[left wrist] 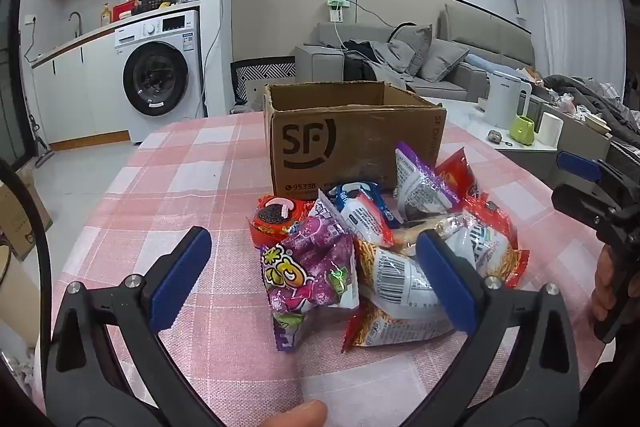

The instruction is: Organize snacks

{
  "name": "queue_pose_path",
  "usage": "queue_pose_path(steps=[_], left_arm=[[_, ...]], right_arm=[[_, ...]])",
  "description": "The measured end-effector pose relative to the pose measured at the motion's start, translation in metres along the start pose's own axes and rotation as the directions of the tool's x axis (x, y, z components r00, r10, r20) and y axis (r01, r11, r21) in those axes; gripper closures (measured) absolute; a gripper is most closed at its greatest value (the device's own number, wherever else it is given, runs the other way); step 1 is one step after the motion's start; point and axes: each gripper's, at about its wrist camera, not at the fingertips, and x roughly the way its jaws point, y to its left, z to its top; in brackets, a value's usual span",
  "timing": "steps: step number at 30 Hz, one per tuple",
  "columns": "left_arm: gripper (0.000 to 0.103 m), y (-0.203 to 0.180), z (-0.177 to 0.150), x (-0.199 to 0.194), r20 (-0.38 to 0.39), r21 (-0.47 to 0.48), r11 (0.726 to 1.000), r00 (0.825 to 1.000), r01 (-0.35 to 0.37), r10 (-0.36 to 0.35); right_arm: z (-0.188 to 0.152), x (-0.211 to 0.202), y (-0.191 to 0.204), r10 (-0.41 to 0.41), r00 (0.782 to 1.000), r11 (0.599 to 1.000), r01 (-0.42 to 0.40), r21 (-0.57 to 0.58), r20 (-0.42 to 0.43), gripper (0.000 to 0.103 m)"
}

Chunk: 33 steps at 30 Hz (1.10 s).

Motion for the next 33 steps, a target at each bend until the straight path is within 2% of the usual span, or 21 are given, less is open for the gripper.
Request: queue_pose_path(steps=[33], left_arm=[[0.001,0.0019,0.0000,0.0032,-0.008,-0.017,1.000,1.000,0.016,-0.016]], right_arm=[[-0.0005,0.0034,0.0000,0.008,1.000,1.000,-0.007,0.016,-0.027,0.000]])
